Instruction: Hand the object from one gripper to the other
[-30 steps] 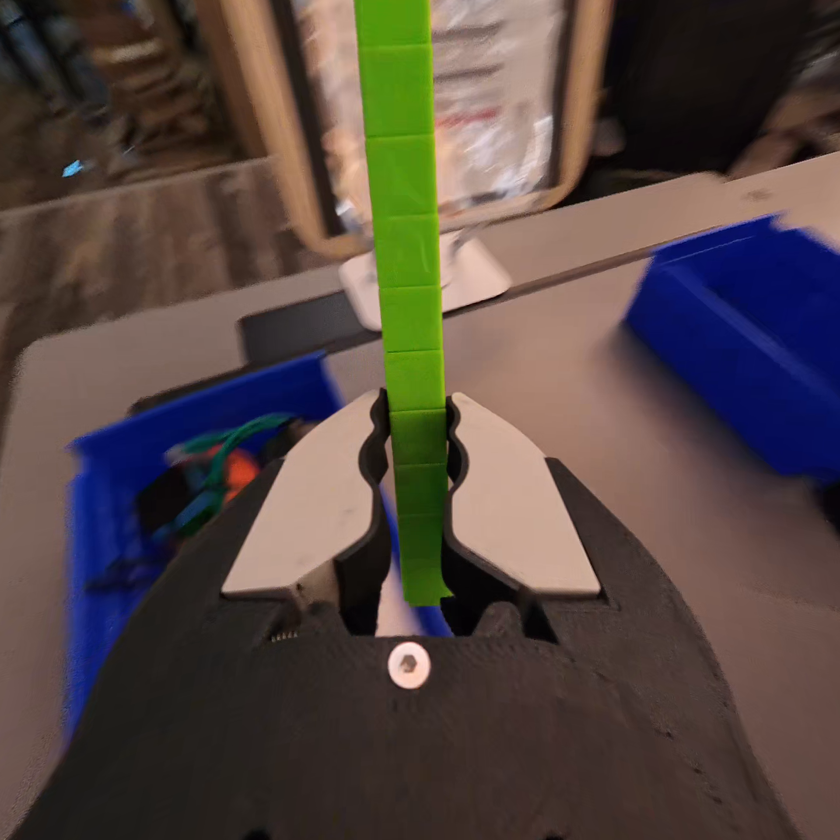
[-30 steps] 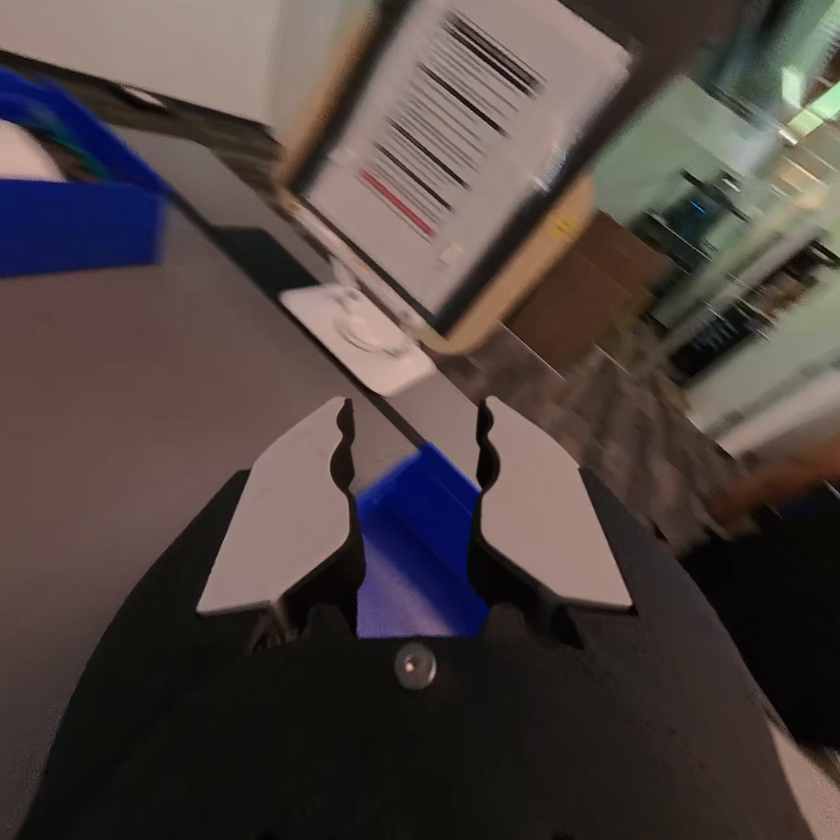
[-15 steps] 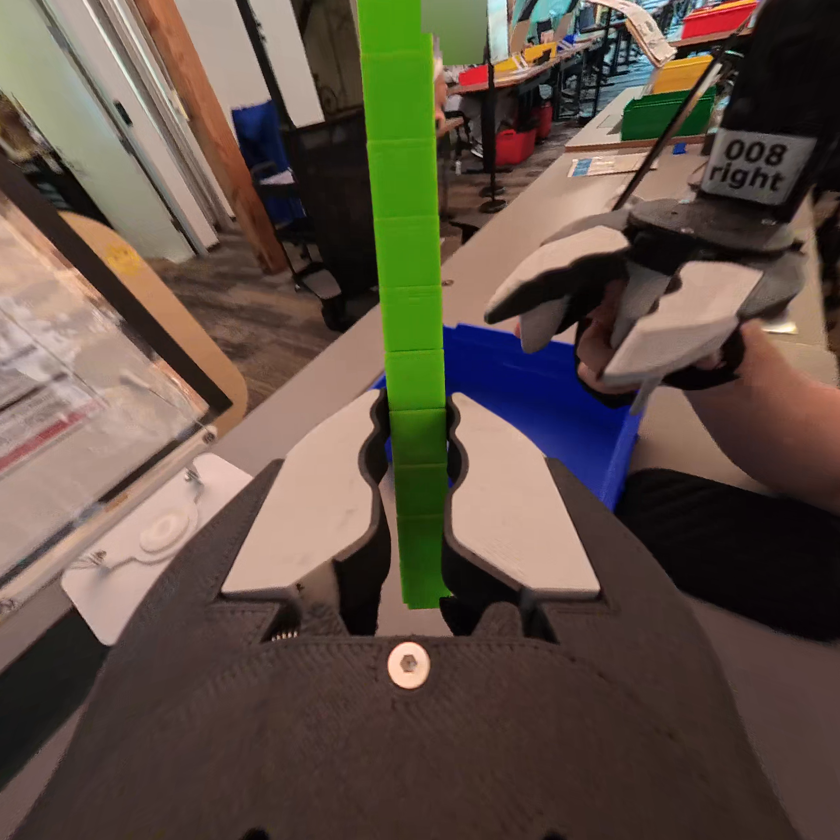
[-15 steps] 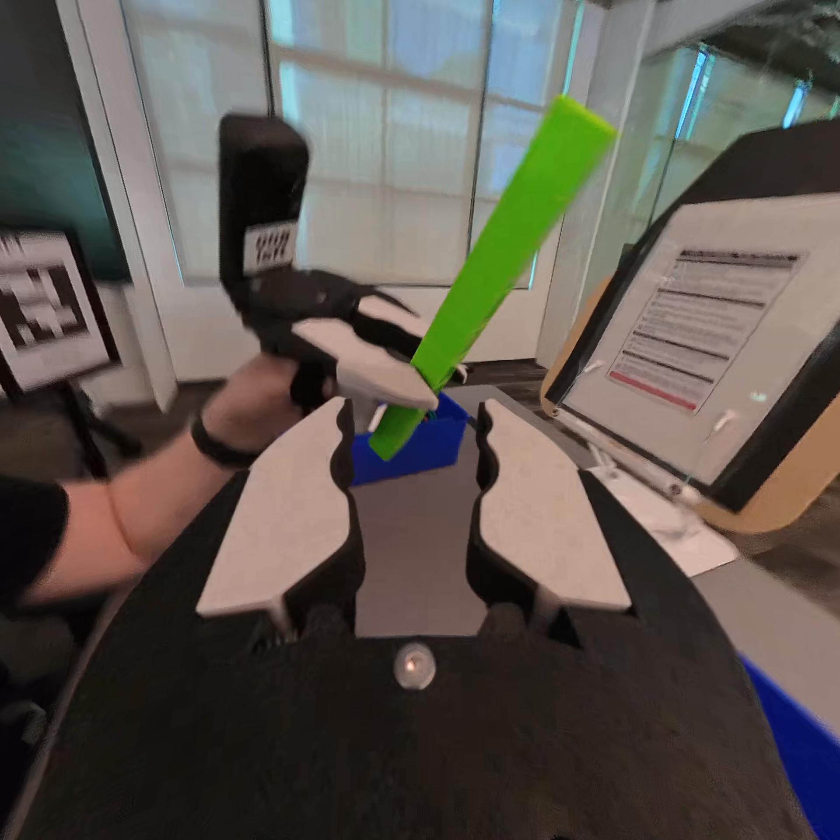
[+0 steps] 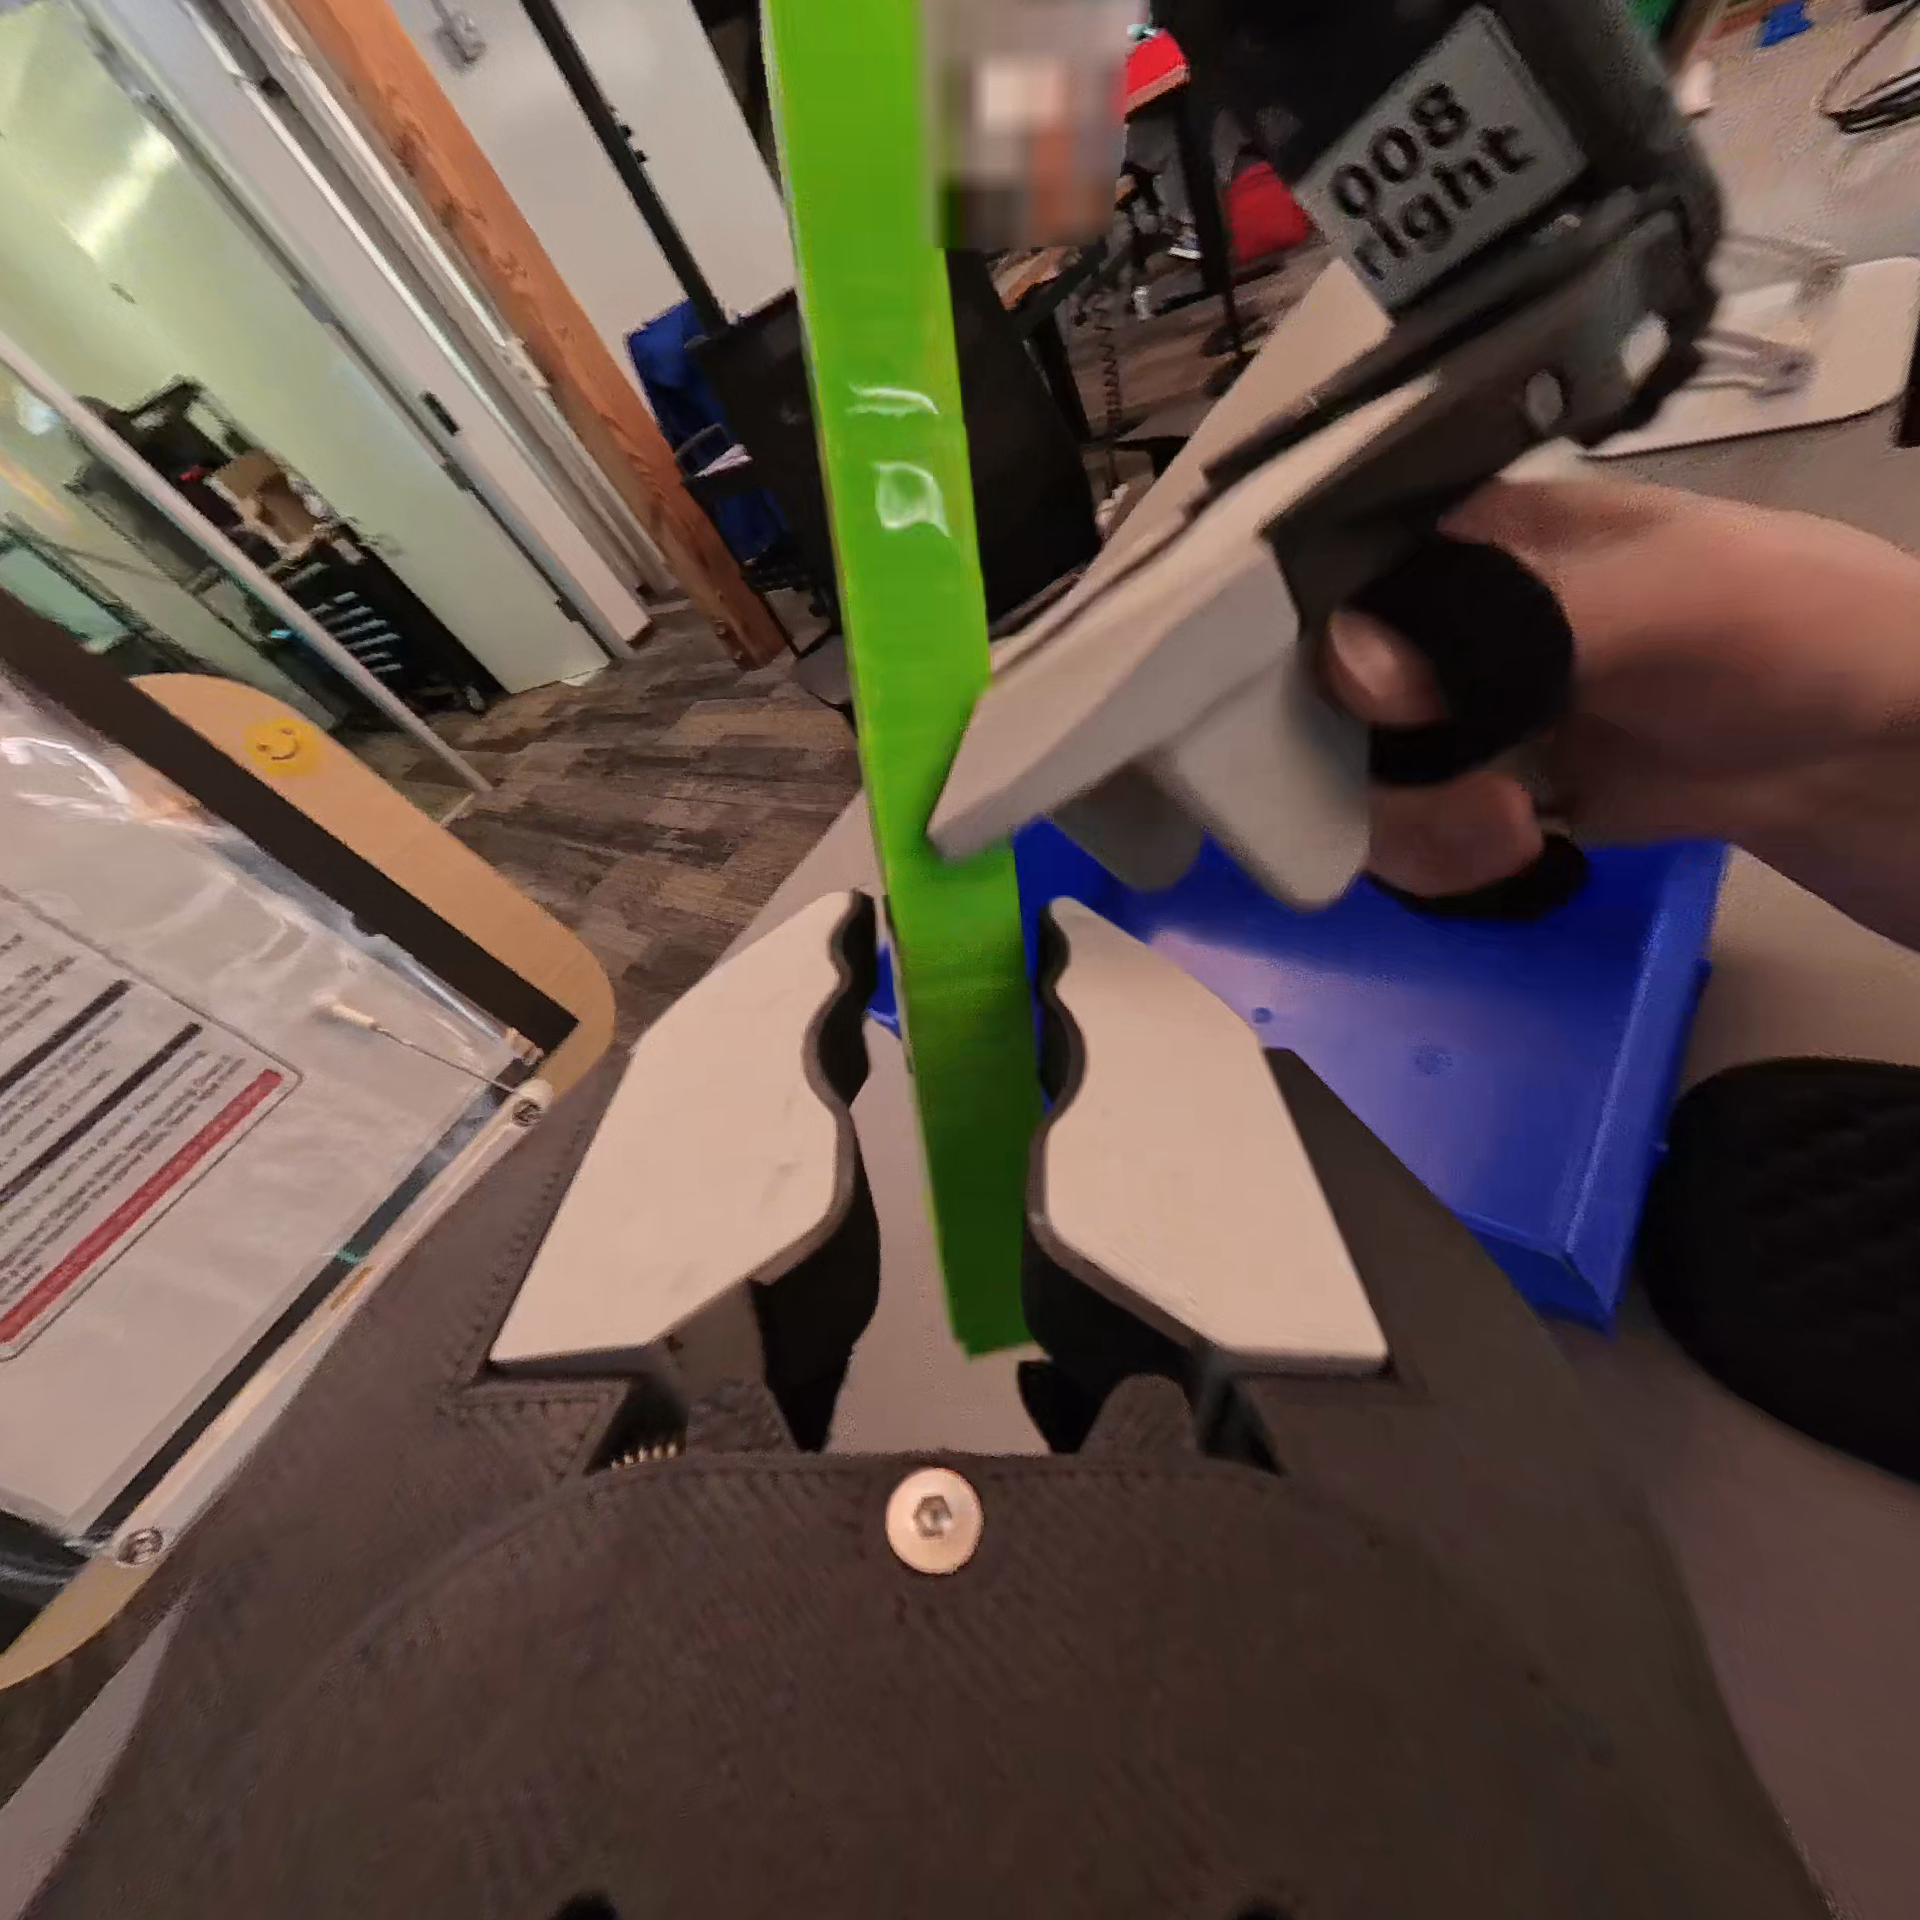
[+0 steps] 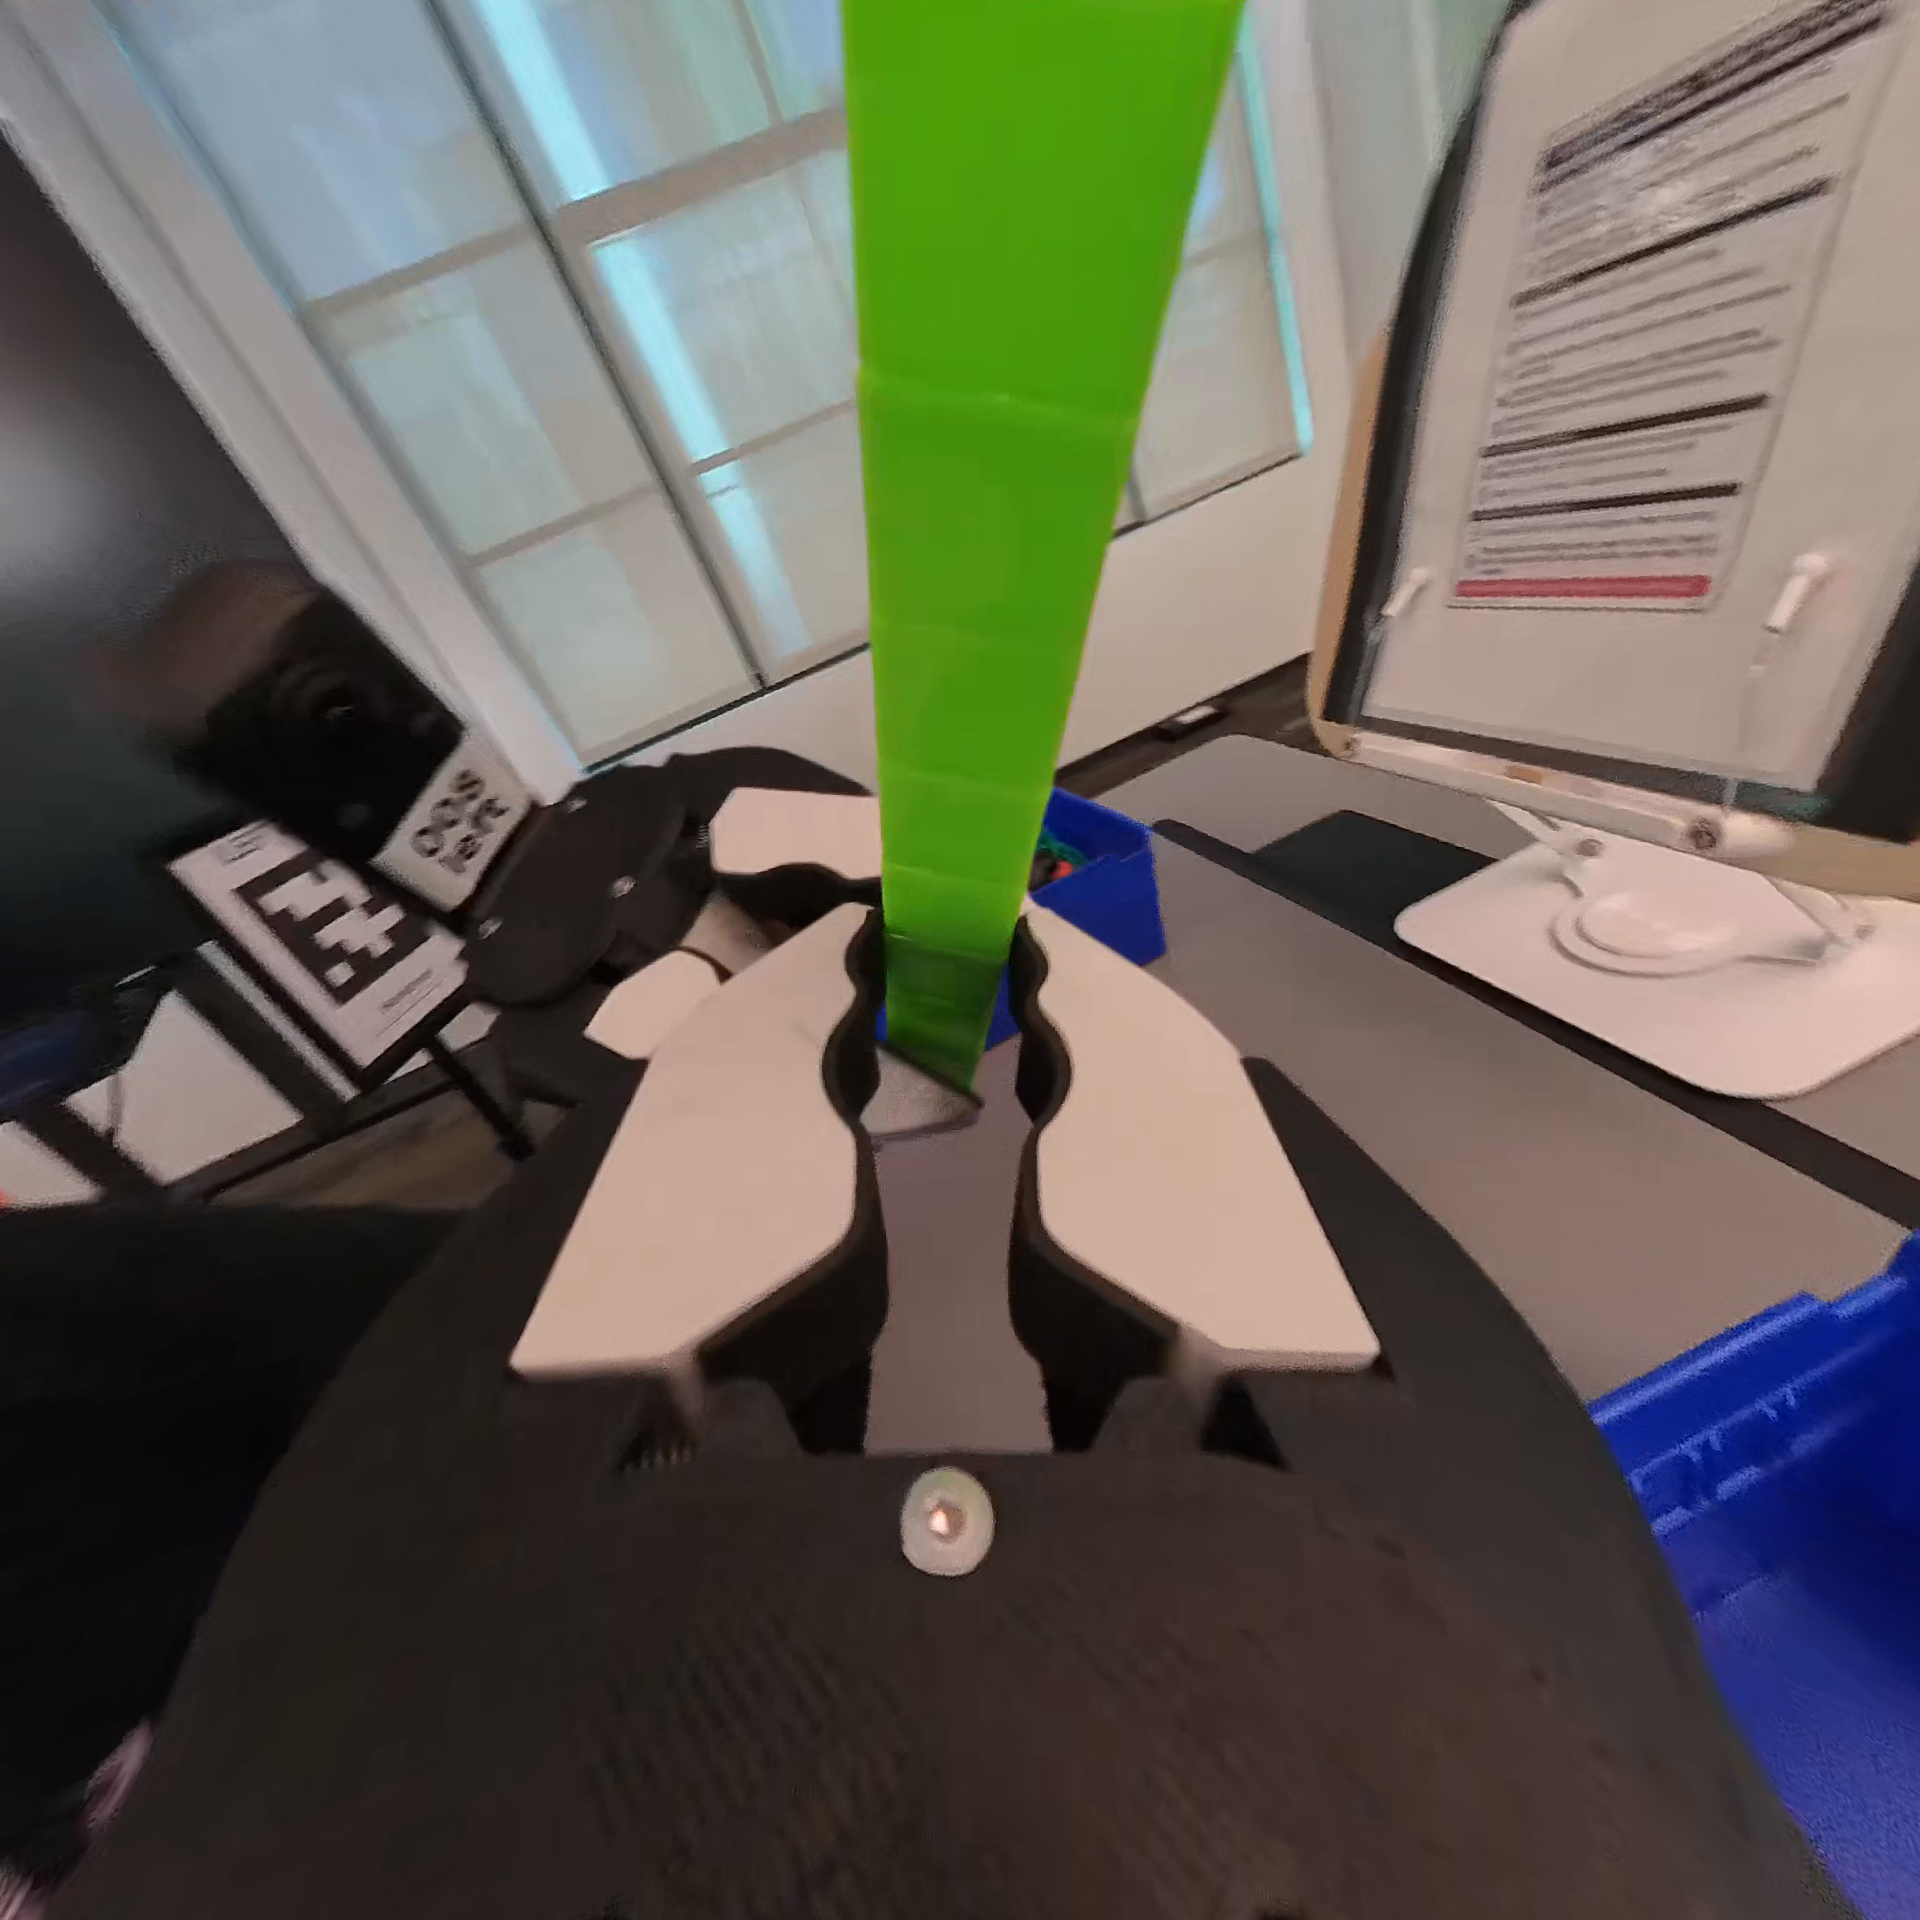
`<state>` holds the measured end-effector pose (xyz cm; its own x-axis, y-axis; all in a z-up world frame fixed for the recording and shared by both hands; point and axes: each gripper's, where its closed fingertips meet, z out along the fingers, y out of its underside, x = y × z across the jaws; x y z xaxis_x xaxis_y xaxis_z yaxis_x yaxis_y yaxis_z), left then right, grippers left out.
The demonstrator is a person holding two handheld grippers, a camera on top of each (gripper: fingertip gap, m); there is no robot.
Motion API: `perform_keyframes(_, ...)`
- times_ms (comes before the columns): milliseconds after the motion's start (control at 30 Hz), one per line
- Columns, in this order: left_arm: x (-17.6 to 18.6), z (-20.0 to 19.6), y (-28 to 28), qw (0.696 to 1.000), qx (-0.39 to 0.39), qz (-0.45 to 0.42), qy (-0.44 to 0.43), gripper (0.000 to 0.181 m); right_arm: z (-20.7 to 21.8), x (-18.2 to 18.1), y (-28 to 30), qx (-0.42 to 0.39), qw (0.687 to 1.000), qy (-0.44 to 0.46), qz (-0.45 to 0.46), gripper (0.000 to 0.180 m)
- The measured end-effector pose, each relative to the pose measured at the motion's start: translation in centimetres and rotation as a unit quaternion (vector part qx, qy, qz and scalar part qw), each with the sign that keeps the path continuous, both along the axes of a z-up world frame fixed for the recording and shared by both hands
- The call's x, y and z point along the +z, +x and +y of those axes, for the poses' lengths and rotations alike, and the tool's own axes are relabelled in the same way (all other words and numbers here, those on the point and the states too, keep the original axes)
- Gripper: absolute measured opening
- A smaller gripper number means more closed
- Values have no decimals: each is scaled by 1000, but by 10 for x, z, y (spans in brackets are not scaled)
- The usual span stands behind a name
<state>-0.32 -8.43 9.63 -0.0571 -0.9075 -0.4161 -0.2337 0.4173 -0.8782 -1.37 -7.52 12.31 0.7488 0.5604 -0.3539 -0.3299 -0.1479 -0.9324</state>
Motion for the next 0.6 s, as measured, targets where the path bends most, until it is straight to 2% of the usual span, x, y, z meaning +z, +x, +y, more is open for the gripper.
perform_keyframes(33, -3, -4, -4, 1000, -18, 17, -16, 37, -7, 2, 2, 24, 1000, 0, -10, 23)
perform_keyframes(167, -12, -27, -25, 980, -133, 79, -128, 60, -46, -11, 5, 126, 986, -38, -102, 23)
perform_keyframes(267, -8, -41, -32, 952, -213, 80, -204, 57, -71, -30, -8, 201, 965, -80, -149, 23)
perform_keyframes(367, -2, -63, -31, 912, -284, 79, -286, 57, -78, -59, -18, 213, 938, -117, -246, 23)
perform_keyframes(467, -5, -80, -31, 876, -328, 106, -337, 54, -79, -63, -28, 226, 932, -129, -251, 23)
perform_keyframes(600, -19, -88, -25, 869, -337, 135, -336, 51, -75, -80, -30, 223, 920, -163, -277, 23)
